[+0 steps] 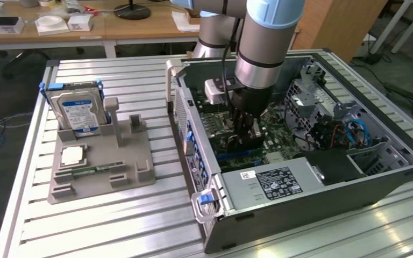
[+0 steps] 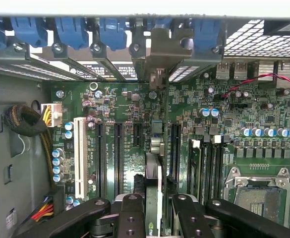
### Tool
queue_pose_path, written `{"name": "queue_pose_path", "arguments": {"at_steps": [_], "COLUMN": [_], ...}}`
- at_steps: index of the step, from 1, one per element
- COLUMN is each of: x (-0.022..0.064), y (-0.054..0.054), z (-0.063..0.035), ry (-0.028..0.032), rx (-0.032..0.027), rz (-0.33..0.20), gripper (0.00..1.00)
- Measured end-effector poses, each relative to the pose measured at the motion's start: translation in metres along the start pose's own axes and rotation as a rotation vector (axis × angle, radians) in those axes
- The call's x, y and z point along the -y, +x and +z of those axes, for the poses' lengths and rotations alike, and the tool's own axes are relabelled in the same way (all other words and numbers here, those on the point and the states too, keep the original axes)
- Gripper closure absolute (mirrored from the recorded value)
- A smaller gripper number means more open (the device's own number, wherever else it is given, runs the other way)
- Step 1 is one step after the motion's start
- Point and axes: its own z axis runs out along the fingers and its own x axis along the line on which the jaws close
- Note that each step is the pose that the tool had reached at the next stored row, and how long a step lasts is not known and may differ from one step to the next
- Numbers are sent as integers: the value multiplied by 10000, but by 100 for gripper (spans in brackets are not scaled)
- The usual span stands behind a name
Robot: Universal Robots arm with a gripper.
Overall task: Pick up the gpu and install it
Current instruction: 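Insert the gpu into the slot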
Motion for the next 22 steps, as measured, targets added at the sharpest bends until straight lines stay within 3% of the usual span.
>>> {"name": "queue_pose_path", "arguments": {"at_steps": [22], "x": [16], "y": [-2], "z": [36], "ry": [2], "rx": [-12], "rz": [0], "gripper": [74]}}
